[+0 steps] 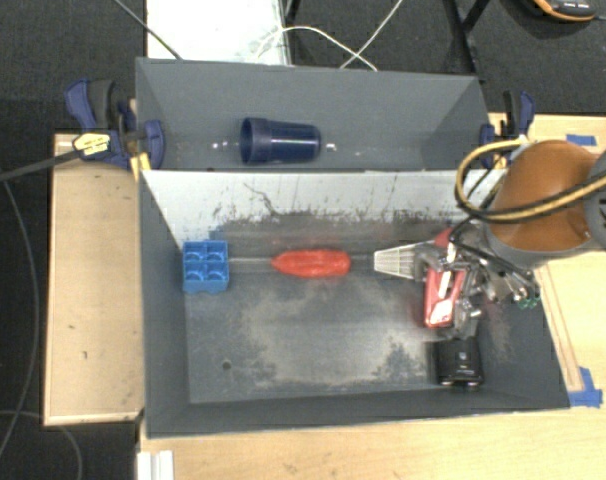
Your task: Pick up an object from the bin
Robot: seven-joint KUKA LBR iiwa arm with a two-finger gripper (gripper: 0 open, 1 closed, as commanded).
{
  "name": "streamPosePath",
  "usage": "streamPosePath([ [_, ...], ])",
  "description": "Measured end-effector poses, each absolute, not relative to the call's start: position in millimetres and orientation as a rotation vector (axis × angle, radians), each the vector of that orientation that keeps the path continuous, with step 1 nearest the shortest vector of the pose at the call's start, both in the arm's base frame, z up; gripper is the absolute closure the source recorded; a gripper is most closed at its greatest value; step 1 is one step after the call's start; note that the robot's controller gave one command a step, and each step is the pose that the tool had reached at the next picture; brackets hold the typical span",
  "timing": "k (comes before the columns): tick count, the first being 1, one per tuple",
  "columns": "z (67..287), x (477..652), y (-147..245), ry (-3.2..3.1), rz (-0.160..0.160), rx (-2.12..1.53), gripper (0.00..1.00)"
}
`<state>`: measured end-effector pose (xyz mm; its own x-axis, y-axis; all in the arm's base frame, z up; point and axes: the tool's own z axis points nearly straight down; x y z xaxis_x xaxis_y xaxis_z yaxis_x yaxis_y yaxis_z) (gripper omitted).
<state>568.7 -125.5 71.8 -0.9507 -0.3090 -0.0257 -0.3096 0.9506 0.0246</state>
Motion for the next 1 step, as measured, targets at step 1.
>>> streamPosePath([
  [1,91.1,573.1,-81.9,3.042,0.019,-0.667,0.00],
])
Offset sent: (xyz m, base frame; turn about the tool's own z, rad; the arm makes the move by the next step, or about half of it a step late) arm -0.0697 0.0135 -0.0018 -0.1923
